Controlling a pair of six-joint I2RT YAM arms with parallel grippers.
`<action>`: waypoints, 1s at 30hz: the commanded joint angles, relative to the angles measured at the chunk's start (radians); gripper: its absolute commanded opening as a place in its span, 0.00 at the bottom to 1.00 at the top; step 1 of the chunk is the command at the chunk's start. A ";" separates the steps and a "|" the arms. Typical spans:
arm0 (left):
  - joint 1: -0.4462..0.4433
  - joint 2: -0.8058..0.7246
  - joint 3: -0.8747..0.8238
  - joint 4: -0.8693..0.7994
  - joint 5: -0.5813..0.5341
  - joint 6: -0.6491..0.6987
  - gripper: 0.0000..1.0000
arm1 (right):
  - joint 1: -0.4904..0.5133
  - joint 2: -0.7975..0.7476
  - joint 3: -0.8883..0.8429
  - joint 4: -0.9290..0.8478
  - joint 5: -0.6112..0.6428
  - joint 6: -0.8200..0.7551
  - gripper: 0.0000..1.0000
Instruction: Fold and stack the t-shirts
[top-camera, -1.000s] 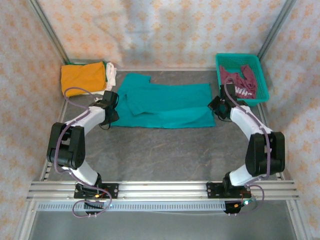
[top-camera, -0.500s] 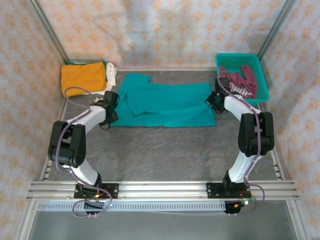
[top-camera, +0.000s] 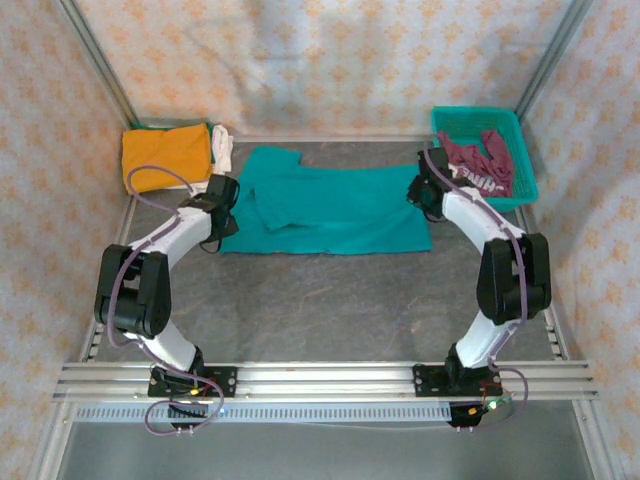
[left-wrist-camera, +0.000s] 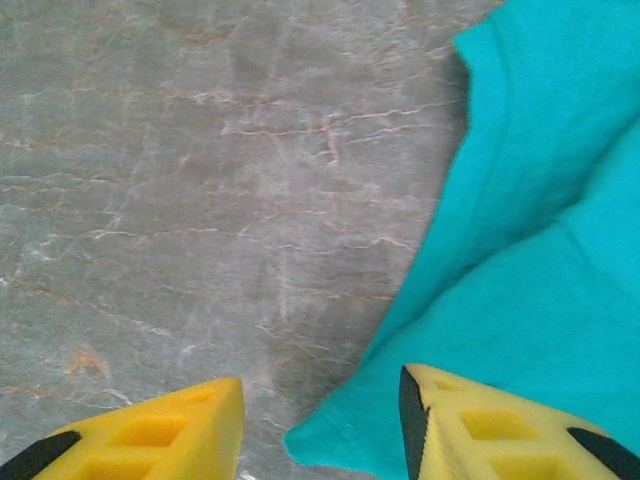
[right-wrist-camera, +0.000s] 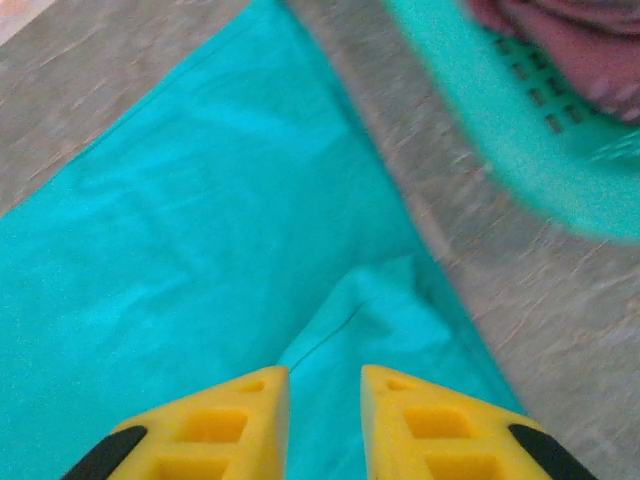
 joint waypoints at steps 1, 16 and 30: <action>-0.017 0.002 0.037 0.017 0.029 0.012 0.45 | 0.032 -0.030 -0.082 0.053 -0.018 0.030 0.19; 0.056 0.164 -0.023 0.119 0.145 -0.104 0.44 | -0.022 0.110 -0.205 0.091 -0.046 0.082 0.13; 0.056 -0.079 -0.299 0.010 0.177 -0.146 0.43 | 0.037 -0.120 -0.439 -0.032 -0.099 0.110 0.10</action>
